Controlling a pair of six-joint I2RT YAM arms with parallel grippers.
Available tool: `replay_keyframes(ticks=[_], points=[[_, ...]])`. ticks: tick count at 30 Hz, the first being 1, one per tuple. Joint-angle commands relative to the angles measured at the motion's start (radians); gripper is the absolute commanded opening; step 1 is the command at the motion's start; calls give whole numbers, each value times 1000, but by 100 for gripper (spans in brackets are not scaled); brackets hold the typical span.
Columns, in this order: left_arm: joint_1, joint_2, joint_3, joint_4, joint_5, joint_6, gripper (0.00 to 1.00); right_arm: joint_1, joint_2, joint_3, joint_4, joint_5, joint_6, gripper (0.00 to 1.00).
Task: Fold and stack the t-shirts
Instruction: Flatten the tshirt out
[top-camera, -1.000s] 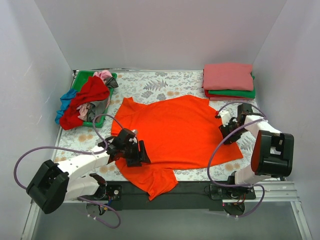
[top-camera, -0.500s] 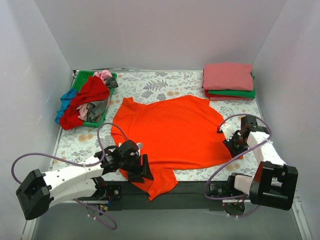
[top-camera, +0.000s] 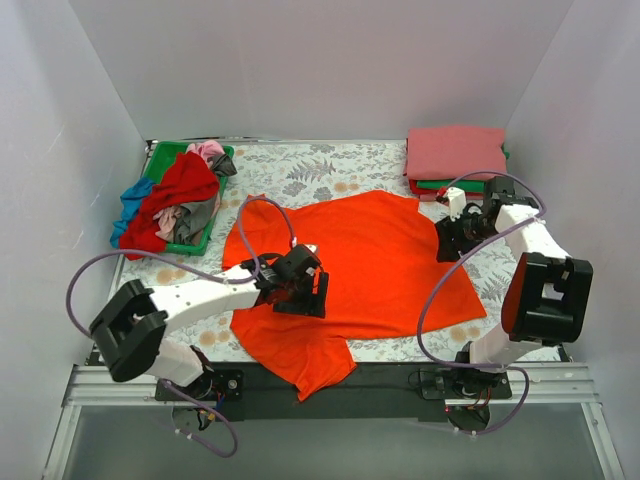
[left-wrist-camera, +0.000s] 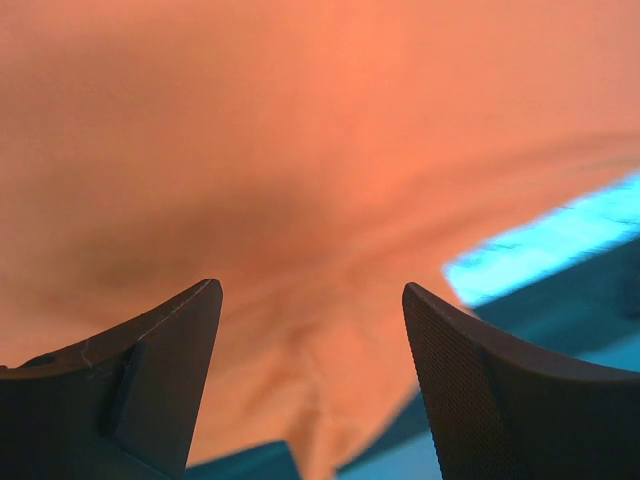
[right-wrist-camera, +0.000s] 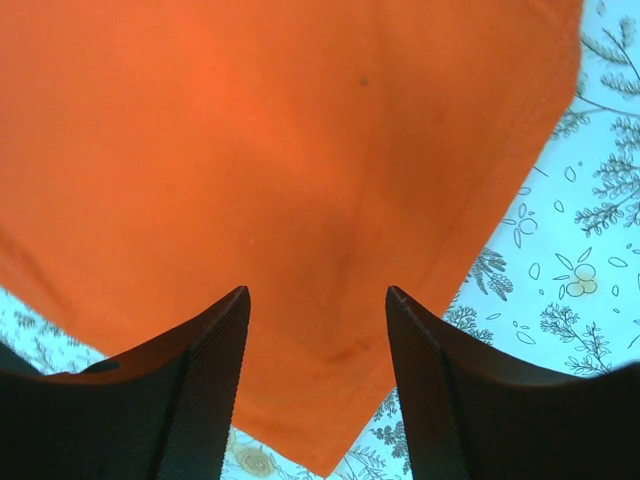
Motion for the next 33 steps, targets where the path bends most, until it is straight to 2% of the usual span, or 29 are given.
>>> replay_keyframes(ticks=[1, 5, 8, 14, 17, 19, 20, 23, 24, 26, 27, 30, 33], points=[[0, 88, 25, 24, -50, 121, 72, -1, 63, 61, 100, 76, 126, 64], [-1, 146, 32, 46, -37, 163, 71, -4, 154, 95, 181, 189, 178, 67], [-1, 154, 28, 45, -20, 173, 71, -4, 197, 106, 206, 218, 198, 67], [-1, 182, -9, 58, 107, 193, 70, -4, 290, 106, 221, 215, 217, 66], [-1, 174, -37, 66, 144, 193, 70, -4, 294, 72, 218, 179, 208, 60], [-1, 174, -55, 66, 155, 187, 68, -2, 286, 55, 212, 165, 200, 51], [-1, 177, -61, 66, 167, 178, 66, -4, 284, 35, 203, 156, 189, 42], [-1, 180, -87, 69, 204, 152, 58, -4, 266, 0, 183, 159, 171, 29], [-3, 180, -96, 72, 233, 144, 52, -4, 251, -26, 180, 169, 159, 19], [-6, 168, -129, 77, 268, 126, 45, -4, 231, -51, 158, 183, 143, 9], [-13, 160, -141, 83, 304, 105, 37, -7, 203, -83, 152, 198, 134, 2], [-46, 105, -192, 78, 360, 59, 28, -15, 130, -138, 117, 249, 88, 1], [-70, 15, -241, 46, 381, 17, 25, -21, 46, -216, 68, 315, 28, 1]])
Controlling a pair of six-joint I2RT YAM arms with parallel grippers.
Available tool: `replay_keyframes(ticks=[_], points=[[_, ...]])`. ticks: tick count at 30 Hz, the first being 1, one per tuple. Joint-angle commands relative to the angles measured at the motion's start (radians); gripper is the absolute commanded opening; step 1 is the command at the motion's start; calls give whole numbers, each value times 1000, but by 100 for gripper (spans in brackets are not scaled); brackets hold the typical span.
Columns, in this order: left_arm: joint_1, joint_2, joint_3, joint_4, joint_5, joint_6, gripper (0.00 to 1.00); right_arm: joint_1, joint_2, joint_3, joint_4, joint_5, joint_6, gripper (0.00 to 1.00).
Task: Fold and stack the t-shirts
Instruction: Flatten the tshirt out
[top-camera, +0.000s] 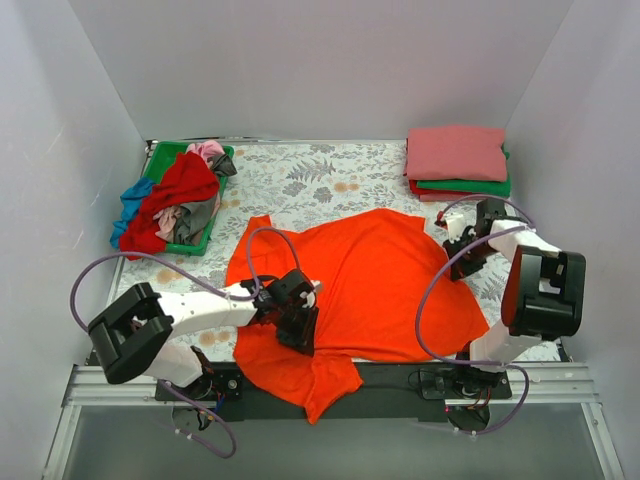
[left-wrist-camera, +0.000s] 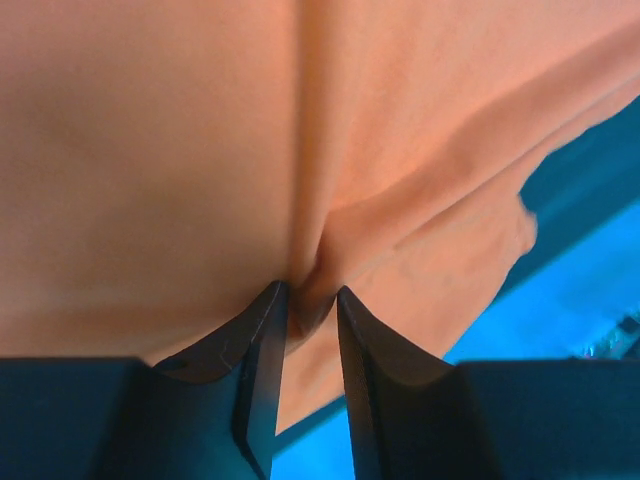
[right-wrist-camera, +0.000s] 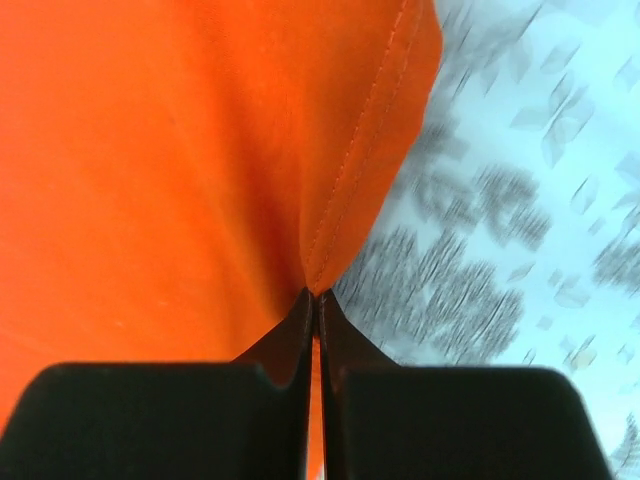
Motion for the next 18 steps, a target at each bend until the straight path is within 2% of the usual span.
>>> replay_keyframes(ticks=[1, 6, 7, 8, 9, 11, 12, 15, 18], points=[[-35, -105, -68, -96, 73, -84, 25, -13, -88, -106, -134, 108, -92, 1], [-35, -224, -69, -204, 53, -109, 29, -22, -221, -151, -223, 138, -157, 1], [-35, -235, -59, -220, 44, -109, 30, -22, -236, -143, -253, 131, -160, 6], [-36, -247, -48, -234, 29, -109, 35, -24, -252, -113, -261, 119, -161, 15], [-35, -259, -16, -266, 9, -109, 40, -25, -275, -93, -267, 88, -158, 34], [-36, -290, 24, -292, -51, -105, 50, -24, -283, -4, -275, 19, -144, 53], [-35, -300, 70, -312, -74, -100, 54, -25, -258, 37, -275, -6, -125, 59], [-35, -321, 132, -327, -173, -68, 62, -25, -150, 184, -270, -127, -95, 59], [-27, -310, 175, -308, -270, -37, 64, -22, 14, 325, -249, -261, -43, 58]])
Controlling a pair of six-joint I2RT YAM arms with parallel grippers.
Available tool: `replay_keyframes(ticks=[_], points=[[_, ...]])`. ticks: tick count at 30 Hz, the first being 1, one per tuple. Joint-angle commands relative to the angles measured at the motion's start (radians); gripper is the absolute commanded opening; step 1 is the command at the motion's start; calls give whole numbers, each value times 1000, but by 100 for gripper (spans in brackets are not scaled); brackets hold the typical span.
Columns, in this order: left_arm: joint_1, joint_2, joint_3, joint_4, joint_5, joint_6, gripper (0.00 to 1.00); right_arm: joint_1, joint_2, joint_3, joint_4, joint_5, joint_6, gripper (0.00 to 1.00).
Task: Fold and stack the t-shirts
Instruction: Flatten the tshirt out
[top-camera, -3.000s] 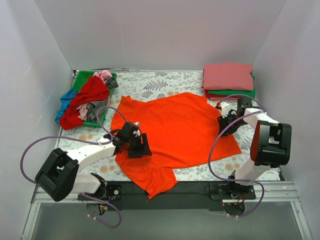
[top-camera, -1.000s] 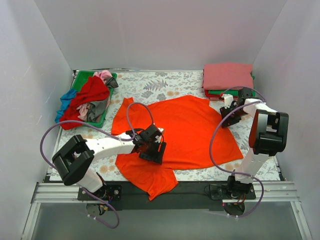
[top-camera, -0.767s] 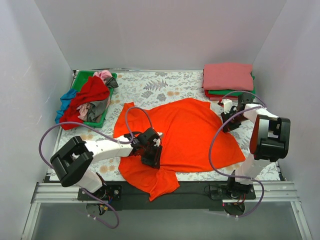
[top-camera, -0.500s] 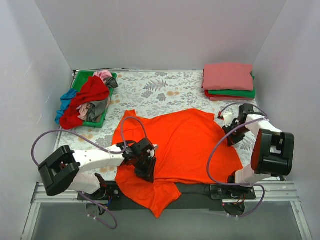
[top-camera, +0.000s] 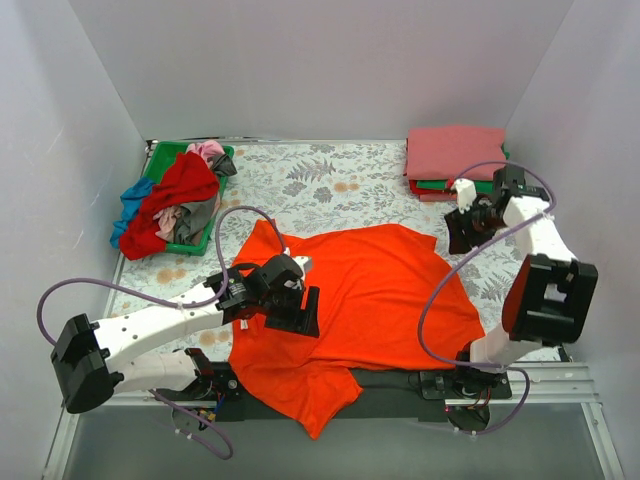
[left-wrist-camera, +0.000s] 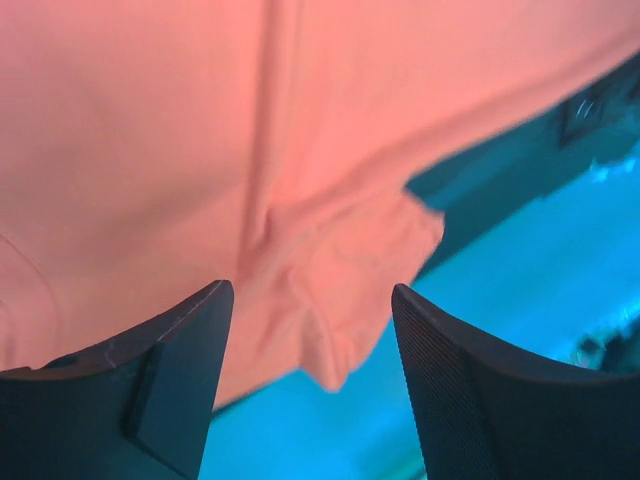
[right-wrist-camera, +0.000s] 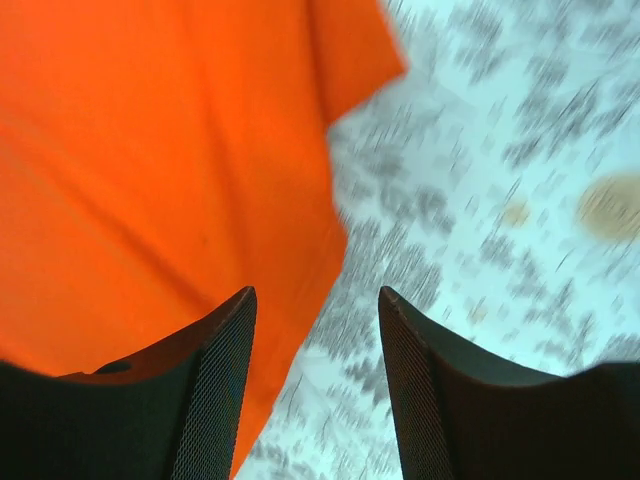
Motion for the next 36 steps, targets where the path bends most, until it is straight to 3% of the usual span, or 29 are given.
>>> replay_keyframes(ticks=[1, 5, 9, 23, 26, 29, 30, 33, 36], points=[[11, -7, 66, -11, -162, 44, 64, -3, 188, 174, 18, -220, 90, 57], [26, 16, 81, 31, -226, 58, 65, 11, 390, 323, 44, -228, 147, 52], [32, -9, 77, 71, -260, 66, 65, 17, 462, 372, 44, -204, 152, 52], [43, -55, 29, 75, -252, 49, 65, 42, 550, 378, 70, -190, 170, 51], [44, -61, 23, 70, -258, 47, 65, 49, 567, 384, 69, -176, 168, 45], [46, -61, 18, 73, -258, 50, 65, 54, 578, 401, 69, -170, 165, 30], [47, -59, 20, 73, -260, 49, 65, 54, 581, 409, 70, -170, 165, 19], [50, -58, 21, 67, -265, 53, 65, 54, 582, 458, 76, -165, 172, 5], [57, -58, 23, 62, -271, 58, 65, 54, 594, 519, 81, -168, 188, 3]])
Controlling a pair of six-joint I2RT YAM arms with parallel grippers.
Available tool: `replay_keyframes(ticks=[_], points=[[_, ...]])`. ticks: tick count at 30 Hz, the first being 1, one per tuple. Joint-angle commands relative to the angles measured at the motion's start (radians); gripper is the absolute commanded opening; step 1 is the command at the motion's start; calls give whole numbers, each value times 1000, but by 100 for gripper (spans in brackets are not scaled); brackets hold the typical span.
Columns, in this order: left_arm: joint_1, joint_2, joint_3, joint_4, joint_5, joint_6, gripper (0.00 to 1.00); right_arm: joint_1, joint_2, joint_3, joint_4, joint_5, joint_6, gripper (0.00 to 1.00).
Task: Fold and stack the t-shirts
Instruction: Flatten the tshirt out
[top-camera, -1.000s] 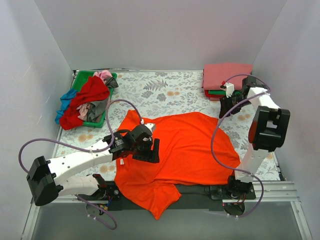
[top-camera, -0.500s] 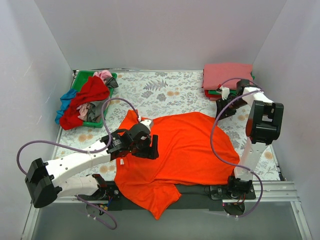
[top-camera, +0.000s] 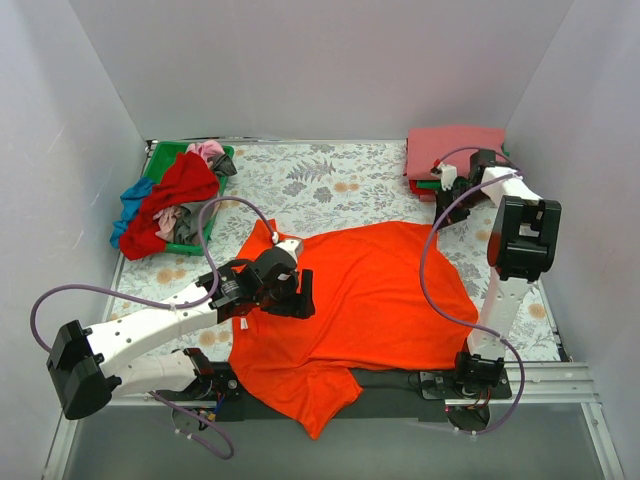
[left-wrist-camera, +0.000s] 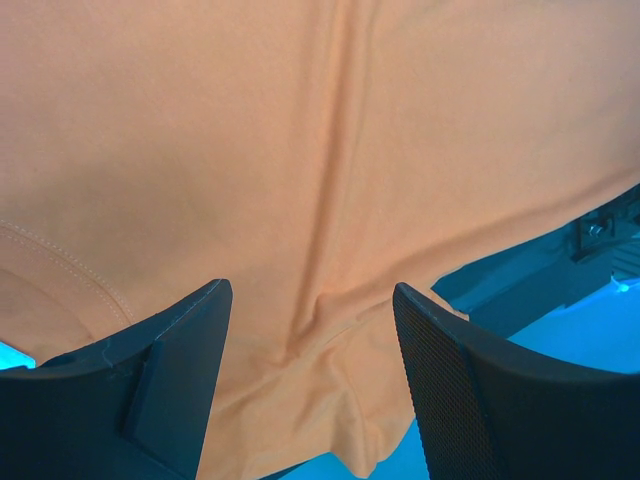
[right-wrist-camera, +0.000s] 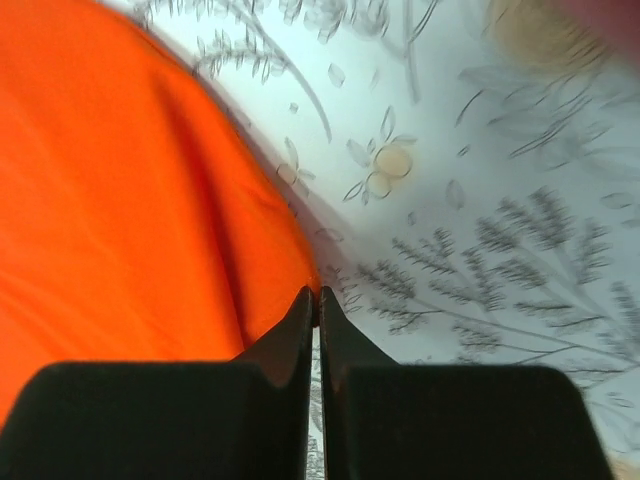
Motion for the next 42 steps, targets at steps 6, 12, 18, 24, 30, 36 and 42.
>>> replay_keyframes(ticks=[6, 12, 18, 24, 30, 36, 42], points=[[49, -24, -6, 11, -51, 27, 65, 6, 61, 151, 9, -6, 20, 1], [226, -6, 25, 101, -13, 73, 65, 6, 83, 175, 14, -1, 20, 1], [523, 169, 117, 284, 238, 153, 67, 5, 72, 180, 17, 16, 21, 1], [669, 468, 322, 271, 232, 265, 65, -8, 31, 146, 37, 59, 20, 1], [720, 578, 388, 249, 231, 291, 60, -55, -43, 47, 94, 148, 41, 1], [721, 657, 416, 243, 214, 305, 55, -97, -138, -98, 106, 180, -8, 1], [720, 741, 453, 203, 275, 317, 50, -107, -204, -219, 106, 133, -35, 1]])
